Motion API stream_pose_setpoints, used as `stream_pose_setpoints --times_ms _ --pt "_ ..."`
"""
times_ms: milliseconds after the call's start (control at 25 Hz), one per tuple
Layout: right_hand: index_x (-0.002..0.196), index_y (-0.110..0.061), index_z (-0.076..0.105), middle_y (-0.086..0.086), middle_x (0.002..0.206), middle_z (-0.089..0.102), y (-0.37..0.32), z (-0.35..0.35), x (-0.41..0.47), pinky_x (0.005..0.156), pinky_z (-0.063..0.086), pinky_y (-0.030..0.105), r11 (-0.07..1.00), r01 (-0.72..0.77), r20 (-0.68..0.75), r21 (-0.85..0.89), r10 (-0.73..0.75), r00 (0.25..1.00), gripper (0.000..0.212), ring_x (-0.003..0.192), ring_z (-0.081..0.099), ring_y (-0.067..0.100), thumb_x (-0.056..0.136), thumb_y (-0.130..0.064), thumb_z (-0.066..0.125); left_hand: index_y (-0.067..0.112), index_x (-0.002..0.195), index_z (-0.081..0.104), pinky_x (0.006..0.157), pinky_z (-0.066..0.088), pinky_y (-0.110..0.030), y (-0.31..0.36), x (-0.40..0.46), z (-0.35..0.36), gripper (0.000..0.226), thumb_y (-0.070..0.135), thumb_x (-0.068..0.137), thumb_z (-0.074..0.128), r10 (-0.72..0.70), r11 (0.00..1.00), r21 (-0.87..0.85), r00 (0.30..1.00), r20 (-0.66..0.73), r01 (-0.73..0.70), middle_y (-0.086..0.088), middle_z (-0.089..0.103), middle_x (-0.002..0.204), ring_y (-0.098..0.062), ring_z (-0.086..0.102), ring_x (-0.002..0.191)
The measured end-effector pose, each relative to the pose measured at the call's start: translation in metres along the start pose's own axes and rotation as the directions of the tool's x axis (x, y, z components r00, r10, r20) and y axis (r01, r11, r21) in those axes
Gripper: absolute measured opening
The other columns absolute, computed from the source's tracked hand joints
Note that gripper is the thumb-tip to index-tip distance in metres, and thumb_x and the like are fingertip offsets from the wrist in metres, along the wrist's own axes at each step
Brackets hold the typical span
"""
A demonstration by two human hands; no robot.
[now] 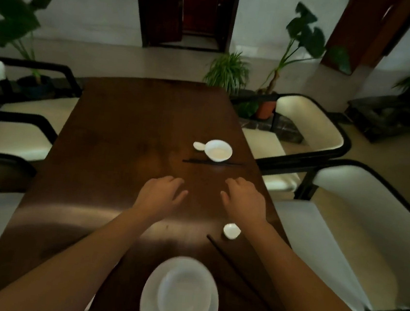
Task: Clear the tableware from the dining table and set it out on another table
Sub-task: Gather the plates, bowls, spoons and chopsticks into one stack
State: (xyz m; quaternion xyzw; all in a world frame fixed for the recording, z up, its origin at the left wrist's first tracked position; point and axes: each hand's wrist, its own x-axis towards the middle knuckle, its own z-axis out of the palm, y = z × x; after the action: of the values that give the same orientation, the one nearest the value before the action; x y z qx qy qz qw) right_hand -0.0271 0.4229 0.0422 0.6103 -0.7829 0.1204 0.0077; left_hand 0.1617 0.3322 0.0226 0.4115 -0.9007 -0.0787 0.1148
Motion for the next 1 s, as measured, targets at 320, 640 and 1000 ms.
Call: stream_pose_setpoints --times_ms 320,640,1000 --pt "0.121 -0.016 0.05 0.006 0.115 0.056 0.074 0.049 0.161 0.071 0.045 0.028 0.998 -0.057 0.018 0.015 0.057 0.998 0.035 0.099 0.056 0.021 0.091 -0.034 0.05 0.02 0.124 0.052 0.071 0.046 -0.033 -0.011 0.186 0.039 0.038 0.04 0.094 0.039 -0.13 0.991 0.037 0.991 -0.036 0.132 -0.003 0.063 0.11 -0.022 0.061 0.093" --pt "0.124 -0.011 0.047 0.009 0.121 0.053 0.123 0.151 0.274 0.08 0.049 0.033 0.992 -0.126 0.252 -0.019 0.126 0.959 0.038 0.107 0.055 0.024 0.092 -0.033 0.047 0.018 0.122 0.052 0.077 0.049 -0.034 -0.054 0.291 0.14 0.04 0.043 0.092 0.041 -0.256 0.961 0.154 0.952 0.167 0.232 -0.003 0.061 0.112 -0.021 0.06 0.096" --pt "0.112 -0.009 0.059 0.012 0.112 0.064 0.123 0.177 0.28 0.072 0.05 0.029 0.778 -0.453 0.255 0.436 0.376 0.891 0.032 0.102 0.06 0.026 0.082 -0.001 0.052 0.002 0.089 0.07 0.076 0.059 -0.037 -0.051 0.299 0.172 0.011 0.005 0.083 0.062 -0.626 0.496 -0.547 0.714 0.313 0.675 -0.011 0.069 0.073 -0.019 0.067 0.061"
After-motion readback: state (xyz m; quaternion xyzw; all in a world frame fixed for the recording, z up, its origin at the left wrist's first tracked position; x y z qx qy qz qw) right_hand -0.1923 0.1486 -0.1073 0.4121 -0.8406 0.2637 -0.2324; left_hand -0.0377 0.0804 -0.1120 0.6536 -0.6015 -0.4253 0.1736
